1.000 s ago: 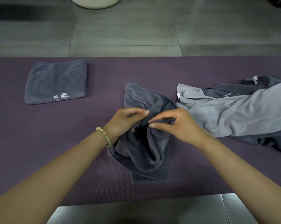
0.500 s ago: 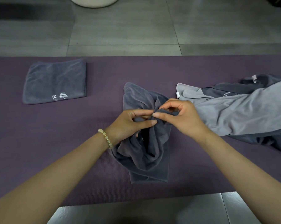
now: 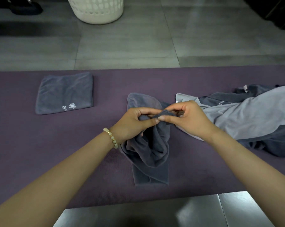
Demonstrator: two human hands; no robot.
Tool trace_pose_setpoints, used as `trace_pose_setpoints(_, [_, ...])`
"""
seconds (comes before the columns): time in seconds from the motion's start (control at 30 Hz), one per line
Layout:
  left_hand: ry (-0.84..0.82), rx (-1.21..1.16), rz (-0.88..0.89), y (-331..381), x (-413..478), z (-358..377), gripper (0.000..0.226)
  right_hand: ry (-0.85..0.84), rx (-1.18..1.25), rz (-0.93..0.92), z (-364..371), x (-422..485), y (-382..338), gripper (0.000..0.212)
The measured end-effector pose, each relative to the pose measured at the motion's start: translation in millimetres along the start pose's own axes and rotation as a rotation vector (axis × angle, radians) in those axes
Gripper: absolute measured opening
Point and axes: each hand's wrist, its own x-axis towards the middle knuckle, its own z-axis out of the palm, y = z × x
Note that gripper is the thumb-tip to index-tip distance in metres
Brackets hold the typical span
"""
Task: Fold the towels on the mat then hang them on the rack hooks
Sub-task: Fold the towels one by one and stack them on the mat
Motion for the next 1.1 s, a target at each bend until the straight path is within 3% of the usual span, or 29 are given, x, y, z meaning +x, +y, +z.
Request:
trace_pose_setpoints(0.2, [0.086, -0.008, 0.1, 71.7, -28.3, -18.3, 0.013, 0.087, -0.05, -0.075, -30.6, -11.6, -72.3, 0.009])
trace_pose_setpoints(0.27, [0.19, 0.078, 0.134, 99.3, -44.5, -29.6, 0.008, 0.156, -0.056, -0.099, -46.4, -17.6, -98.8, 0.009])
trace_pose_setpoints(0.4, [0.501, 0.134, 0.196, 147.1, -84.2, -57.2, 0.038, 0.307, -0.027, -0.129, -79.2, -35.5, -154.0, 0.01])
trace_pose_setpoints(0.63, [0.825, -0.039, 0.377, 214.2, -152.6, -101.9, 0.03, 0.58, 0.122, -0.089, -128.3, -88.2, -212.2, 0.016])
trace_pose_setpoints(0.73, [1.026, 0.095, 0.38, 230.5, -180.7, -123.1, 0.035, 0.762, 0.234, -0.05, -146.5, -116.0, -222.7, 0.058])
trace_pose_setpoints(0.77, [1.045, 0.155, 0.378, 233.1, -189.3, -127.1, 0.036, 0.792, 0.238, -0.051, -149.2, -123.5, -228.0, 0.063])
trace_pose_setpoints(0.93, [0.774, 0.436, 0.37, 246.9, -225.2, -130.6, 0.033, 0.822, 0.228, -0.043, -159.4, -141.1, -257.9, 0.022])
trace_pose_setpoints(1.1, [0.496, 0.588, 0.307, 263.8, -259.7, -124.2, 0.024, 0.827, 0.157, -0.031, -162.5, -154.0, -272.6, 0.02])
